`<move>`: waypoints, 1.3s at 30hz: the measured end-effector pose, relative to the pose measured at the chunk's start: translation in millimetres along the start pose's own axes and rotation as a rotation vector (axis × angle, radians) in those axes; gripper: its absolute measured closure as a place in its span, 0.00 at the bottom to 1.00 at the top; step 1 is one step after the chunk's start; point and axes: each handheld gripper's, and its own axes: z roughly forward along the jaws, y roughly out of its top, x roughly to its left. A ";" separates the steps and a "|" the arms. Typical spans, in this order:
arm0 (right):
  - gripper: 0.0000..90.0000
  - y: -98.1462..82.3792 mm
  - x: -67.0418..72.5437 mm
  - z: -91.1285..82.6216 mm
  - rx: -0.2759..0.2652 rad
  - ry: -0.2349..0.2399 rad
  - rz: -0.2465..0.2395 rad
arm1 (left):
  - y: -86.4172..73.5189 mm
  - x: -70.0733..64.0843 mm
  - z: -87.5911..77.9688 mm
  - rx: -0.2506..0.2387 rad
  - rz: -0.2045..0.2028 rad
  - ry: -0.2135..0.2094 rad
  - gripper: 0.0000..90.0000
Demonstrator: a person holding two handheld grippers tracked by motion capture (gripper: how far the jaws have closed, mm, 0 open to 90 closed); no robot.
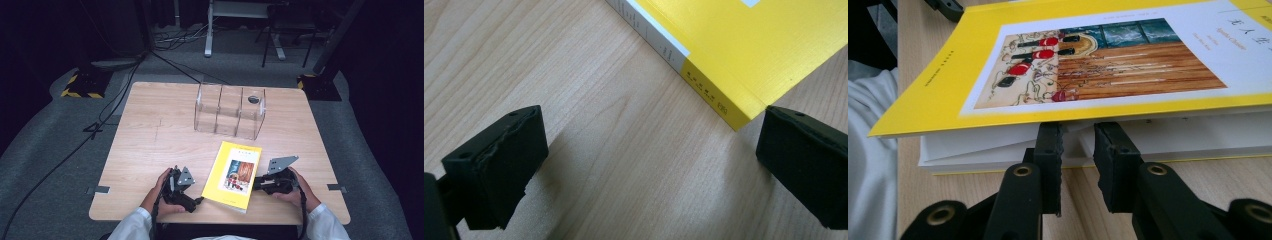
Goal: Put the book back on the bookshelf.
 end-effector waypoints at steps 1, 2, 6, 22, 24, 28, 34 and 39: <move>0.81 -0.1 0.2 -0.2 -0.002 0.002 0.003 | -0.2 0.0 -0.2 -0.001 0.000 0.001 0.01; 0.81 -0.3 0.4 -0.2 0.001 0.000 0.000 | -0.6 -0.6 -0.7 -0.003 -0.002 0.003 0.01; 0.78 -1.0 1.0 1.0 0.052 -0.015 -0.017 | -1.3 -1.4 -1.4 -0.005 -0.005 0.004 0.03; 0.72 10.8 5.9 6.8 0.279 -0.010 -0.018 | 1.8 -5.3 1.6 -0.005 0.000 -0.001 0.03; 0.74 15.6 8.2 9.0 0.318 -0.019 -0.023 | 1.9 -5.3 1.6 -0.005 0.000 -0.001 0.03; 0.81 24.7 9.8 13.7 0.386 -0.025 -0.023 | 1.9 -5.4 1.6 -0.005 -0.001 -0.001 0.03; 0.97 37.1 14.5 21.1 0.498 -0.063 -0.071 | 2.0 -5.5 1.7 -0.004 -0.001 0.000 0.03; 1.00 41.6 14.7 23.9 0.543 -0.047 -0.084 | 2.1 -5.6 1.8 -0.005 -0.002 0.000 0.03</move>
